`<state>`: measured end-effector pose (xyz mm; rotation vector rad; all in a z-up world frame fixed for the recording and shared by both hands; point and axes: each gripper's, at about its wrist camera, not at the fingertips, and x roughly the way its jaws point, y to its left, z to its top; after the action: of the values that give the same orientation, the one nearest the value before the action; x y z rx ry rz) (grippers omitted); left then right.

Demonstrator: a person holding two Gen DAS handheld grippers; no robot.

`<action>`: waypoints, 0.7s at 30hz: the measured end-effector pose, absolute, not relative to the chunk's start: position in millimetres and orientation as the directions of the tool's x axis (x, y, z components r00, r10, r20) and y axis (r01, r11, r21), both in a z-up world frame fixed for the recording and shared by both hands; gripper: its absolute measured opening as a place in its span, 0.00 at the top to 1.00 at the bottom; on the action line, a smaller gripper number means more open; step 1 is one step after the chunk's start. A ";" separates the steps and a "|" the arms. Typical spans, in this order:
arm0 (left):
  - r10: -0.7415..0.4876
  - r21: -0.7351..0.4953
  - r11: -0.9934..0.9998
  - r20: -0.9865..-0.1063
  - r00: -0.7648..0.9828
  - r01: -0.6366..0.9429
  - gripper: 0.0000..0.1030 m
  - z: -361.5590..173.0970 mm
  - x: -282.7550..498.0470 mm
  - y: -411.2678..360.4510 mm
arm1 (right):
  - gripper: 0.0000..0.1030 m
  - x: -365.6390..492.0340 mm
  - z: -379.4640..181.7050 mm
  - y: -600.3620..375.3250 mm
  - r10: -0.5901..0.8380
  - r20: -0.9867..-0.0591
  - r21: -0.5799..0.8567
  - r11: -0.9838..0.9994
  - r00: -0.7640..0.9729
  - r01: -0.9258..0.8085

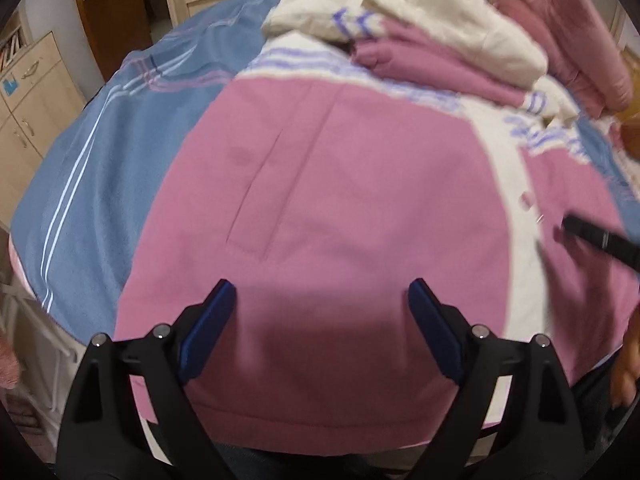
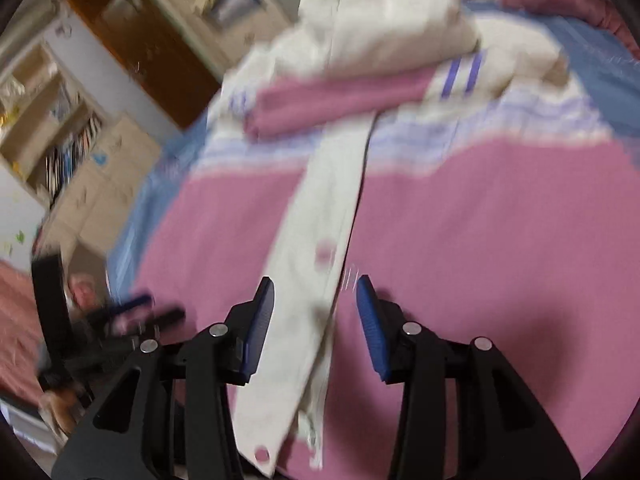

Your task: Fold large clothes

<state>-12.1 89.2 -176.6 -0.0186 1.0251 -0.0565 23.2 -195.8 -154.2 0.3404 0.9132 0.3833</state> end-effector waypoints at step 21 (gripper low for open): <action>0.065 0.055 0.998 -0.783 0.619 -0.034 0.11 -101.2 145.8 94.6 | 0.58 293.9 -136.6 -148.3 0.272 -0.784 0.163 0.957 0.558 -0.238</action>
<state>145.8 94.6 -101.2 0.0363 0.9015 0.0567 293.9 -148.3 -136.6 0.0396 0.9317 0.3013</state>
